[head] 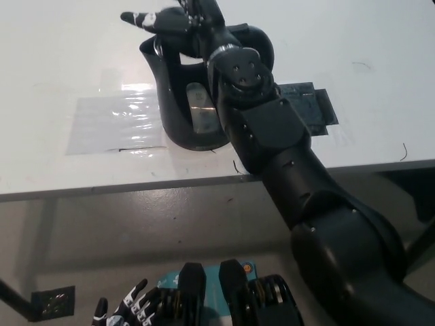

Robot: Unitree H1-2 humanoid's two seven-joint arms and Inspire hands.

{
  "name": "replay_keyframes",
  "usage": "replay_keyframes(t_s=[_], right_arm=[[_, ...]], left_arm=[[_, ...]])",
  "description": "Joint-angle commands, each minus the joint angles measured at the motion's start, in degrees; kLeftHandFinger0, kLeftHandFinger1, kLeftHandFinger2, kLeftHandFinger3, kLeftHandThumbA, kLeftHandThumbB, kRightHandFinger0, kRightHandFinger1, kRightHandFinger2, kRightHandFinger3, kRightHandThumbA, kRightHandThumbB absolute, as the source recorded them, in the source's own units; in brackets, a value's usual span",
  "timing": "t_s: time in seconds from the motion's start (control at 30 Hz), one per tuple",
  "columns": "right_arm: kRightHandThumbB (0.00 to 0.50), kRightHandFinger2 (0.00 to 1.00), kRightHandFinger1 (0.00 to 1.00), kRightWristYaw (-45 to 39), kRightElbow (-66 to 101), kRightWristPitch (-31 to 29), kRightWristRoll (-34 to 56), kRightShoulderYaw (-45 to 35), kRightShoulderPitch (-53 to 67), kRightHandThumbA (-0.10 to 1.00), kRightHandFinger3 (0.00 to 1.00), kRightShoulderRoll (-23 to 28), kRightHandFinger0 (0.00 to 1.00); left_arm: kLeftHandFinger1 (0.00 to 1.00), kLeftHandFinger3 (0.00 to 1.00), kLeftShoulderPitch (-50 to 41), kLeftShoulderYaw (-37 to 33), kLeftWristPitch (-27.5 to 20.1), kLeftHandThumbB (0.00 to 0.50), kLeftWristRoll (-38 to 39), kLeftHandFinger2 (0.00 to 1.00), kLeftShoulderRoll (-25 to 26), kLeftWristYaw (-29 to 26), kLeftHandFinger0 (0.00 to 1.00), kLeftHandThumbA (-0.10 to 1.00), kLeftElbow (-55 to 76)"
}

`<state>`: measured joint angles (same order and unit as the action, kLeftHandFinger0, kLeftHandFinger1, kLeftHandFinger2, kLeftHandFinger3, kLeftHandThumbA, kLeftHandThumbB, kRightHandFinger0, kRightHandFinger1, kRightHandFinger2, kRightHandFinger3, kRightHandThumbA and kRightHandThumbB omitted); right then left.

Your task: The robot uses its right hand to push down on the lid of a kettle kept in the middle of the desk to close it

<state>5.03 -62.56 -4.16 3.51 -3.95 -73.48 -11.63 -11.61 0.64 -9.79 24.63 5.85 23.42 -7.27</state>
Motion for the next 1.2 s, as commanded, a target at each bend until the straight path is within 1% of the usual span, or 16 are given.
replay_keyframes(t_s=[0.0,0.1,0.13,0.17,0.27,0.37,0.43,0.57,0.63,0.8,1.0,1.03,1.07,1.1,1.13,1.17], right_arm=[[0.456,1.00,1.00,-3.5,-4.4,-5.1,3.1,-1.7,0.3,1.00,1.00,-1.2,1.00],[0.460,1.00,1.00,-3.8,-7.6,-6.9,2.9,-2.0,1.6,1.00,1.00,-1.8,1.00],[0.420,1.00,1.00,-4.1,-9.0,-7.5,3.0,-2.2,2.9,1.00,1.00,-2.3,1.00],[0.415,1.00,1.00,-4.0,-9.6,-7.6,3.0,-2.4,3.3,1.00,1.00,-2.5,1.00],[0.446,1.00,1.00,-2.5,-11.4,-7.5,3.1,-2.9,4.3,1.00,1.00,-3.0,1.00],[0.425,1.00,1.00,-3.2,-12.4,-7.5,3.6,-3.5,5.6,1.00,1.00,-3.2,1.00],[0.447,1.00,1.00,-3.2,-13.1,-8.2,3.7,-3.7,5.8,1.00,1.00,-3.0,1.00],[0.461,1.00,1.00,-4.8,-14.3,-9.2,4.0,-3.9,6.3,1.00,1.00,-3.0,1.00],[0.443,1.00,1.00,-5.6,-14.5,-9.6,3.5,-3.3,6.9,1.00,1.00,-3.0,1.00],[0.463,1.00,1.00,-5.4,-14.8,-10.9,2.3,-2.1,8.0,1.00,1.00,-2.8,1.00],[0.413,1.00,1.00,-8.5,-7.5,-14.5,3.0,-0.8,9.8,1.00,1.00,-3.5,1.00],[0.379,1.00,1.00,-11.1,0.2,-16.2,4.0,-0.1,12.7,0.97,1.00,-3.3,1.00],[0.416,1.00,1.00,-13.2,8.5,-16.2,4.9,0.8,15.6,0.87,1.00,-3.1,1.00],[0.467,1.00,1.00,-14.4,19.2,-13.0,5.6,2.3,19.4,0.82,1.00,-2.6,1.00],[0.492,1.00,1.00,-14.5,26.3,-10.7,5.4,3.7,22.0,0.76,1.00,-2.3,1.00],[0.500,1.00,1.00,-13.9,34.0,-7.4,3.8,5.4,24.4,0.76,1.00,-1.3,1.00]], left_arm=[[1.00,1.00,0.3,-0.6,-0.7,0.500,0.4,1.00,-0.5,1.4,1.00,1.00,1.1],[1.00,1.00,0.1,-0.8,-0.8,0.500,0.7,1.00,-1.0,1.5,1.00,1.00,1.0],[1.00,1.00,0.0,-0.7,-0.6,0.500,0.9,1.00,-1.0,1.5,1.00,1.00,1.0],[1.00,1.00,-0.3,-0.9,-0.4,0.500,0.7,1.00,-1.2,1.2,1.00,1.00,1.4],[1.00,1.00,-0.3,-1.1,0.5,0.500,0.0,1.00,-1.3,0.4,1.00,1.00,2.6],[1.00,1.00,-0.3,-1.1,1.7,0.500,0.0,1.00,-1.3,0.1,1.00,1.00,3.7],[1.00,1.00,0.1,-1.0,1.8,0.500,0.1,1.00,-1.3,0.1,1.00,1.00,3.7],[1.00,1.00,0.4,-0.6,1.7,0.500,0.9,1.00,-1.3,0.5,1.00,1.00,3.7],[1.00,1.00,0.4,-0.5,1.0,0.500,0.5,1.00,-1.1,0.6,1.00,1.00,3.4],[1.00,1.00,0.3,0.1,0.8,0.500,1.6,1.00,-0.9,1.3,1.00,1.00,3.0],[1.00,1.00,-1.4,1.6,1.2,0.500,2.4,1.00,0.5,1.2,1.00,1.00,4.5],[1.00,1.00,-1.4,1.8,1.1,0.500,2.6,1.00,0.5,1.4,1.00,1.00,4.4],[1.00,1.00,-1.3,1.9,0.9,0.500,2.6,1.00,0.7,1.5,1.00,1.00,4.3],[1.00,1.00,-1.3,1.9,1.1,0.500,2.7,1.00,0.8,1.3,1.00,1.00,4.3],[1.00,1.00,-1.6,2.2,1.3,0.500,2.9,1.00,1.3,1.4,1.00,1.00,4.7],[1.00,1.00,-1.7,2.4,1.3,0.500,3.0,1.00,1.5,1.3,1.00,1.00,5.0]])
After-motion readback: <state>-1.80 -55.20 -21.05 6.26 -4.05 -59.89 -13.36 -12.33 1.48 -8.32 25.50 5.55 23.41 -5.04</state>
